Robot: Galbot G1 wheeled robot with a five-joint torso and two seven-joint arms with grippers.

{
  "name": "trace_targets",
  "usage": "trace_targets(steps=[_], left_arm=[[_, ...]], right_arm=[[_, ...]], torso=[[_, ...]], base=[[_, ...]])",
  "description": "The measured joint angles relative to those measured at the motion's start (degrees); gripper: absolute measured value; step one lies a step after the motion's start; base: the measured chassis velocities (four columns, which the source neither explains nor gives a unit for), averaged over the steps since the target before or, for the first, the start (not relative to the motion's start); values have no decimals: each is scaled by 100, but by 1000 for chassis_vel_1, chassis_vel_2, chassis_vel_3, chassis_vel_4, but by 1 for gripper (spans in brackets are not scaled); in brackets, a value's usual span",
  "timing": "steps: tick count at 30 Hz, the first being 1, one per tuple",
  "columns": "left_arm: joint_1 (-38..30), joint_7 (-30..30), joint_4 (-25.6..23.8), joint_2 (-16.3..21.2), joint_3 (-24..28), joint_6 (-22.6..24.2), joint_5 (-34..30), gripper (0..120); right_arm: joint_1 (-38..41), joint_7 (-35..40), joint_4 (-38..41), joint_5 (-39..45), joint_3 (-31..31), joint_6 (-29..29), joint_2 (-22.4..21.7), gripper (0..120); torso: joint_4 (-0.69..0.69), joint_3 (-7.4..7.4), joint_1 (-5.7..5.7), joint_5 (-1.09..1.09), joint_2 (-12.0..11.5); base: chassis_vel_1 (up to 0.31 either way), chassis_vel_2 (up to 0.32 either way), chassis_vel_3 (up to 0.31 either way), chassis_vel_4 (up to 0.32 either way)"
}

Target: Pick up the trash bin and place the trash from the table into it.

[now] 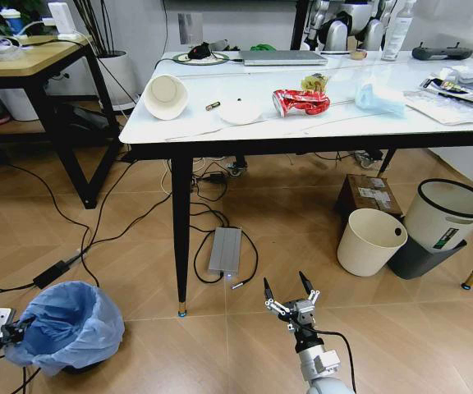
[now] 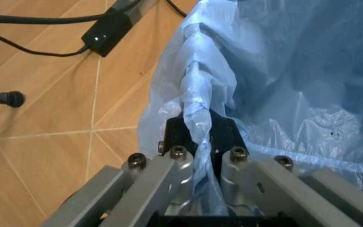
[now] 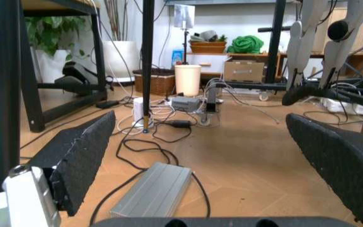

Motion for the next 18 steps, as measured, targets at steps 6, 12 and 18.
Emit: trace_targets(steps=[6, 12, 18], left_arm=[[13, 5, -83, -55, -27, -5, 70, 0], [419, 151, -793, -38, -333, -2, -112, 0], [762, 529, -1367, -43, -503, 16, -358, 0]], right_arm=[[-19, 0, 30, 5, 0, 0, 0, 100], [-35, 1, 64, 8, 5, -3, 0, 100], [-54, 3, 110, 7, 25, -16, 2, 100]], torso=[[1, 0, 0, 0, 0], [-1, 0, 0, -2, 0], [-1, 1, 0, -2, 0]], base=[[0, 0, 0, 0], [0, 0, 0, 0], [0, 0, 0, 0]])
